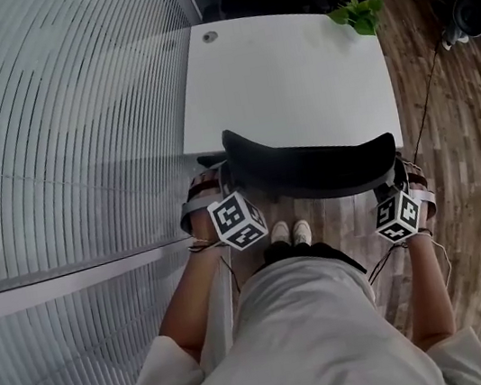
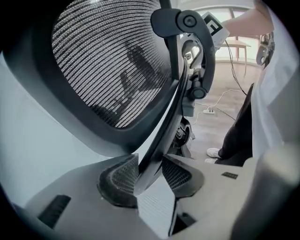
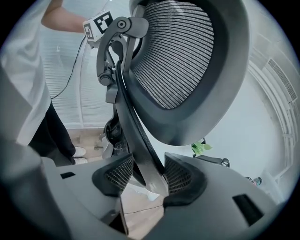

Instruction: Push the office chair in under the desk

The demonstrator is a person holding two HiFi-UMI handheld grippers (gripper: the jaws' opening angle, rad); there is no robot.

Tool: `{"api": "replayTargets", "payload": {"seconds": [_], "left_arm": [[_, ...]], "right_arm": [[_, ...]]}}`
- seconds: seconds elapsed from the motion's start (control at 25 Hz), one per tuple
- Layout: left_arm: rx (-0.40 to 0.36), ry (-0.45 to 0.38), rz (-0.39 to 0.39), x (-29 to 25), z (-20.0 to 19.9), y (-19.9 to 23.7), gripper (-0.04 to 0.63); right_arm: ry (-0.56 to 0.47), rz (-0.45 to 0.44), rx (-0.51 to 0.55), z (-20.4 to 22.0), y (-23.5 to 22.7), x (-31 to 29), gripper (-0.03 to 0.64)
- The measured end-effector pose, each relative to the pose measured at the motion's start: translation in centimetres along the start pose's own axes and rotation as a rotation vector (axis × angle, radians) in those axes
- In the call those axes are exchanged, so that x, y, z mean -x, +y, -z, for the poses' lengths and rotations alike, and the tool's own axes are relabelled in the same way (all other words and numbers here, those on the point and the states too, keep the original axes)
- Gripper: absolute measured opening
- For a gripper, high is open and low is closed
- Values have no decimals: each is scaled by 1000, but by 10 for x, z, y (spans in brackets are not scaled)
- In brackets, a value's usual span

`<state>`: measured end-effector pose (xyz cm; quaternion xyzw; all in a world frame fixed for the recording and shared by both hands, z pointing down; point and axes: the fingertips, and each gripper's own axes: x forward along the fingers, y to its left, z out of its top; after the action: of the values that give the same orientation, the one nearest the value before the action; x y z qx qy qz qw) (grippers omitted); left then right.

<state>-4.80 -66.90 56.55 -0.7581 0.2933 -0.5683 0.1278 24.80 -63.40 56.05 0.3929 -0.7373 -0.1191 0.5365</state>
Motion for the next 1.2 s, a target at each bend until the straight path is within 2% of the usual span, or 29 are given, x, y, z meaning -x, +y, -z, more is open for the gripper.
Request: {"api": "replayTargets", "payload": {"seconds": [0.2,0.32,0.4,0.52,0.64,0.72,0.84,1.0,1.2], "left_arm": [[-7,-20,-14,2,1,0,164],[26,-67,-9,6,1,-4,171],[91,-98,9,13,2,-6,215],[216,-168,22,31,-4,-6,215],[404,-309,56,54,-21,-5,215],[545,-421,117,70,-36,-6,214],[693,-565,188,96,-56,-7,202],[780,-724,216,125,-82,-8,125],[783,-812,232,152,-107,-31,58]], "right_arm": [[-17,12,-19,-1,0,1,226],[-33,6,-89,-2,0,8,236],[-59,30,-150,-9,-6,19,242],[-147,44,-298,-26,-16,43,242],[-269,10,-468,-47,-18,66,238],[-348,-15,-563,-61,-15,80,224],[-457,-49,-694,-83,-9,101,185],[-563,-87,-771,-113,3,121,130],[-644,-131,-785,-142,21,142,52]]}}
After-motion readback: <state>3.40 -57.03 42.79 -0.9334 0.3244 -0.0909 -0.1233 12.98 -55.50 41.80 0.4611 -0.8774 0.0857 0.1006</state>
